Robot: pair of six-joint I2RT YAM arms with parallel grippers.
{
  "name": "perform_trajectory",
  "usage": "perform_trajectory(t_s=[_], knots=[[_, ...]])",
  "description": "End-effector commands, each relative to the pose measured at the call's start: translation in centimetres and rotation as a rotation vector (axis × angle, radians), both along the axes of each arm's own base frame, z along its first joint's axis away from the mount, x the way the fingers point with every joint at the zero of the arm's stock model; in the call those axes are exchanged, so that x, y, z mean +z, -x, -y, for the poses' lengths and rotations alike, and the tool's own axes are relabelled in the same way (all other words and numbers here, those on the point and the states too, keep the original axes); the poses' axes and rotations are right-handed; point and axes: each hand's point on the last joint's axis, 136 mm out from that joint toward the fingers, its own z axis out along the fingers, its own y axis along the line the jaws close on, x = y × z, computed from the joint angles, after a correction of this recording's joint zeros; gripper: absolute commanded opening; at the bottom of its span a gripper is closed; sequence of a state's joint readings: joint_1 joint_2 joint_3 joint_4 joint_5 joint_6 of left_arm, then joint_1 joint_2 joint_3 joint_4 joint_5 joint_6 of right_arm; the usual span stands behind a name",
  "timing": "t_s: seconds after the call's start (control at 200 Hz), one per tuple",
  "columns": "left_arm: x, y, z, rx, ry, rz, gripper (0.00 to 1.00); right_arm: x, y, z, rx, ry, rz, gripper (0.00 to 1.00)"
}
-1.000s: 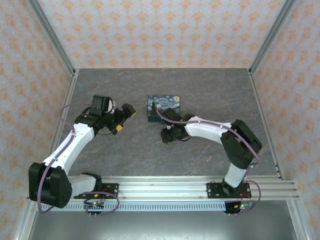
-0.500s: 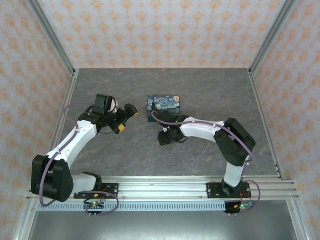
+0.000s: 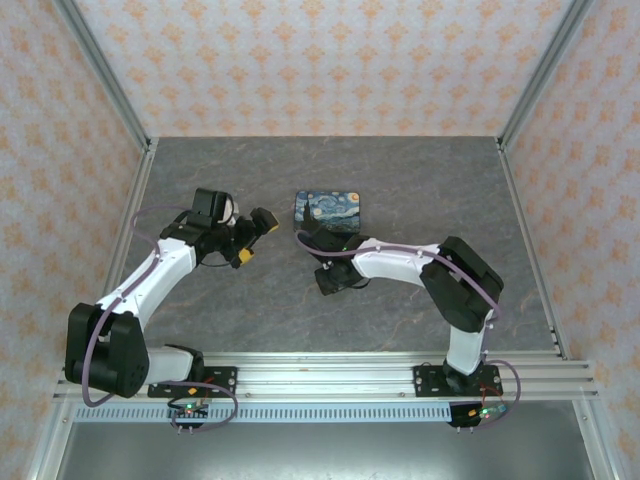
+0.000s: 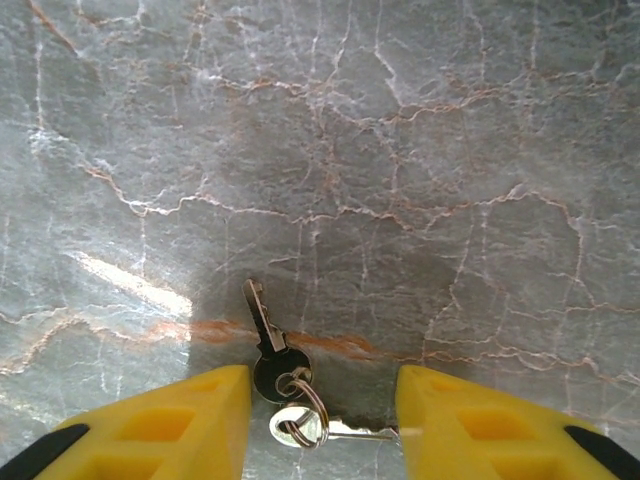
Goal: Unlock the padlock with the key
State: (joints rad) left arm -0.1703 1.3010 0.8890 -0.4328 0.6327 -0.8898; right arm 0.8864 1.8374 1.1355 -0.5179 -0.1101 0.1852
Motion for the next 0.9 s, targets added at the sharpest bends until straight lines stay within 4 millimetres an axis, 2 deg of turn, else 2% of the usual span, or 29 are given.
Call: perform_trajectory(t_s=[0.0, 0.11, 0.245, 0.355, 0.375, 0.571, 0.896], knots=[[1.0, -0.6, 0.7, -0.023, 0.016, 0.034, 1.00, -1.7, 1.3, 1.8, -0.001, 0.107, -0.037, 0.40], [0.9, -0.7, 0.7, -0.020, 0.016, 0.031, 1.00, -2.2, 1.4, 1.9, -0.017, 0.102, -0.035, 0.35], [0.9, -0.7, 0.7, -0.018, 0.016, 0.031, 1.00, -2.3, 1.3, 1.9, -0.031, 0.093, -0.028, 0.23], [0.7, -0.8, 0.7, -0.019, 0.014, 0.026, 1.00, -2.4, 1.2, 1.7, -0.035, 0.084, -0.025, 0.06], [0.7, -0.7, 0.7, -0.020, 0.014, 0.026, 1.00, -2.3, 1.2, 1.7, -0.035, 0.082, -0.023, 0.00], [0.6, -0.7, 0.7, -0.024, 0.015, 0.029, 1.00, -1.4, 0.8, 1.0, -0.046, 0.020, -0.024, 0.00], [0.2, -0.6, 1.2, -0.035, 0.017, 0.030, 1.00, 3.2, -0.6, -0.2, -0.155, -0.287, -0.031, 0.00]])
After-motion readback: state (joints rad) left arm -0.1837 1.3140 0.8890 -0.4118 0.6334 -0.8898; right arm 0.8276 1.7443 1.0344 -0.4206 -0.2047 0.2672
